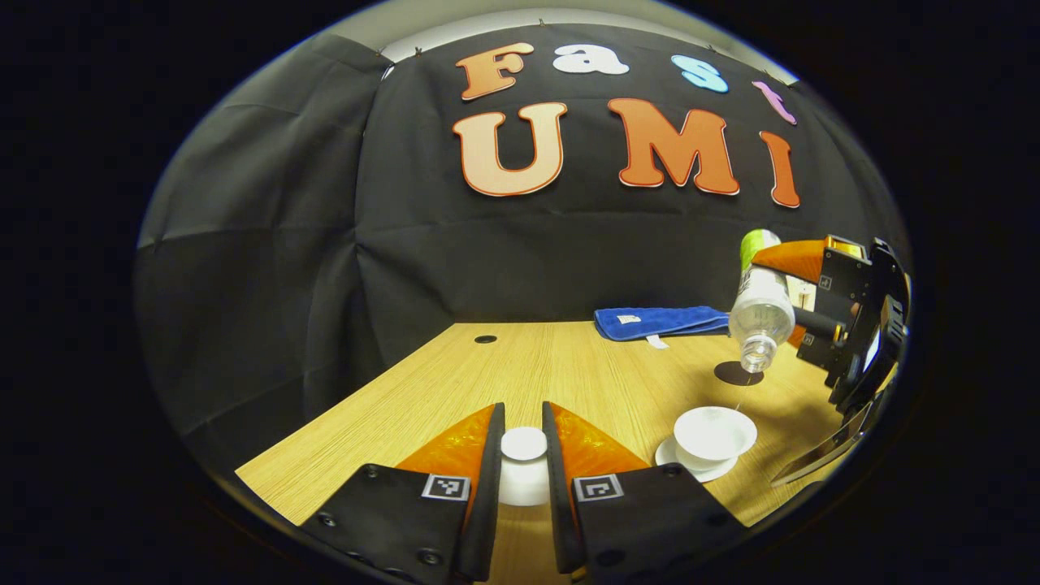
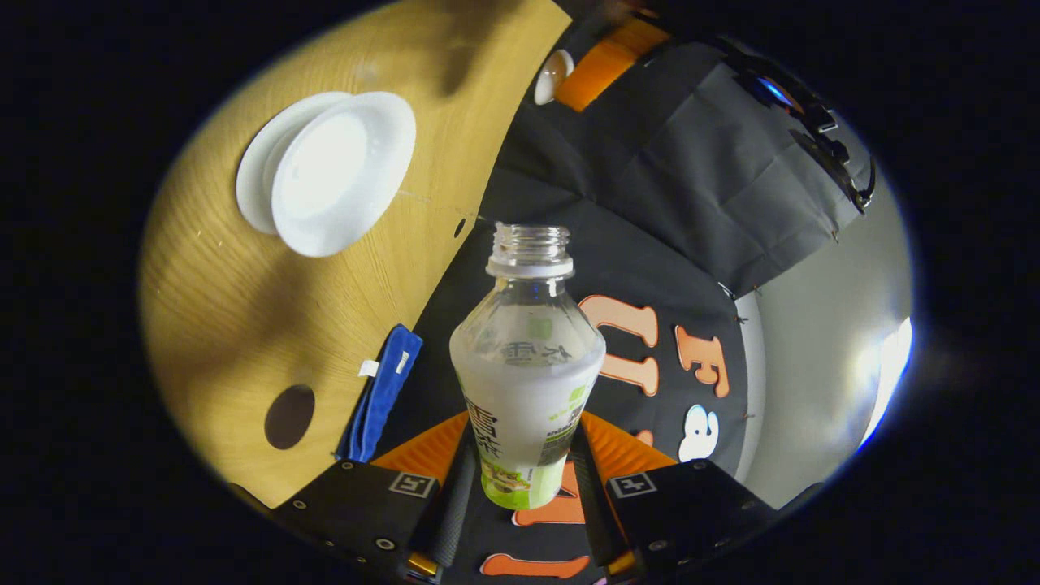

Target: Open the teacup lid with one hand, grasp the water bottle and pour water into the teacup with the other hand; after pouring, place the water bottle on the coaster and then close the teacup lid.

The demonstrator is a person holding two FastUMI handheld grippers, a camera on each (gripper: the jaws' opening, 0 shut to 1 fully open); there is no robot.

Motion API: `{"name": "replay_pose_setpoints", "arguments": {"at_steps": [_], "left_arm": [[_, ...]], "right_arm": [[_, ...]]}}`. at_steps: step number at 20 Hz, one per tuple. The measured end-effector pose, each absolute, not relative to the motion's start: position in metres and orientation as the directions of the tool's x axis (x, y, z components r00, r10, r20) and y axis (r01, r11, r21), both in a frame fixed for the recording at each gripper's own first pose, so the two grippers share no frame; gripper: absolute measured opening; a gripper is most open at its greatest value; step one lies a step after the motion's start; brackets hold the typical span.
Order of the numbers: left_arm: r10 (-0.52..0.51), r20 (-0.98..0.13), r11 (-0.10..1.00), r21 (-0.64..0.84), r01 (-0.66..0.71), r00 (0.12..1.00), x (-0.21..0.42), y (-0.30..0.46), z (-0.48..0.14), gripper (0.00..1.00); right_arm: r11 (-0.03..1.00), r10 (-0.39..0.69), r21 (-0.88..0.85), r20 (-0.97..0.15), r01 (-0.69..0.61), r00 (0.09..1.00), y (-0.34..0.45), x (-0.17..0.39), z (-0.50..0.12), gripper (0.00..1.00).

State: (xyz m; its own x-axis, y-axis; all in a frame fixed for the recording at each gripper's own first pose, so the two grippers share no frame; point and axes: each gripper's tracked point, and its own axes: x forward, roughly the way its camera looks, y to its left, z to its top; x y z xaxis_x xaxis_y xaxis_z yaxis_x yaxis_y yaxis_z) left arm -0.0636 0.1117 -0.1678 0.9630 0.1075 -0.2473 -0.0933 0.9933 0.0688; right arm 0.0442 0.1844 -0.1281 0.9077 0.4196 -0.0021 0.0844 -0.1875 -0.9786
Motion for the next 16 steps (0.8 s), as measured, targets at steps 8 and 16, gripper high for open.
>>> {"name": "replay_pose_setpoints", "arguments": {"at_steps": [8, 16], "left_arm": [[0.108, -0.206, 0.993, 0.069, -0.096, 0.972, -0.062, 0.105, -0.153, 0.32], [0.098, -0.192, 0.994, 0.074, -0.086, 0.977, -0.058, 0.096, -0.145, 0.33]], "right_arm": [[0.192, 0.361, -0.963, -0.109, -0.188, 0.926, 0.177, 0.046, -0.153, 0.63], [0.617, 0.217, -0.738, -0.175, -0.274, 0.960, 0.130, 0.089, -0.130, 0.64]]}}
